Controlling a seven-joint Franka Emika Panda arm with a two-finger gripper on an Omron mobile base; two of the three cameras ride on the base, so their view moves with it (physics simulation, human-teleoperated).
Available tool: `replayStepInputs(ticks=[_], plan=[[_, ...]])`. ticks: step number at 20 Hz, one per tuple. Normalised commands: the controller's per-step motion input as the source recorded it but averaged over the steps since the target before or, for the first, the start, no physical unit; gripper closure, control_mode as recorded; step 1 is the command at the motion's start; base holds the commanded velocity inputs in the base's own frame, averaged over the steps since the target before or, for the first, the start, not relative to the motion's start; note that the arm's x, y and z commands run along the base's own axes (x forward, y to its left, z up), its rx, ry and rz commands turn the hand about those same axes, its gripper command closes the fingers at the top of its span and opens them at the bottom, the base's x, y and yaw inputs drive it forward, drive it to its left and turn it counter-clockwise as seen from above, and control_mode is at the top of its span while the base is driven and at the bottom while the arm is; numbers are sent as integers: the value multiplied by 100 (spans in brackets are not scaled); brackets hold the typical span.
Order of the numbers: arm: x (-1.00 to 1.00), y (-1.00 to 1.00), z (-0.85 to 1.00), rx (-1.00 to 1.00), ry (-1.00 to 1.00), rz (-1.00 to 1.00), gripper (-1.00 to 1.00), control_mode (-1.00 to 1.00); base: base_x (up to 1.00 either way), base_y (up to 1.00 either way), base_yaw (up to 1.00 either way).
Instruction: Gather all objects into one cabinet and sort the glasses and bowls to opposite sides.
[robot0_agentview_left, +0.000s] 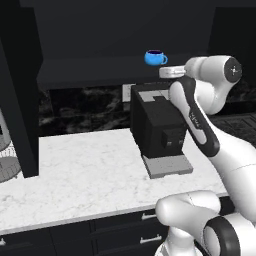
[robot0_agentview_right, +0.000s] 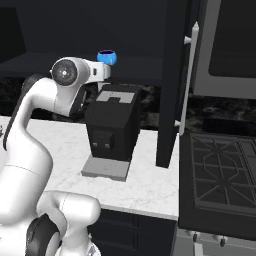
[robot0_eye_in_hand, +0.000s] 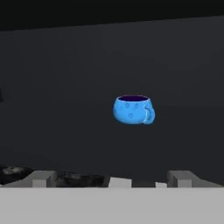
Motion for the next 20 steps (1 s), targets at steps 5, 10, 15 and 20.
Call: replayStepInputs(ticks=[5,10,15,20], plan=[[57,-4,36,0,4,0,-100,-100,0,0,0],[28,-7,16,0,19,2,-100,-100,0,0,0],[35,-26,0,1,7,7,-100,-100,0,0,0],[45,-16,-7,3,2,4,-100,-100,0,0,0]])
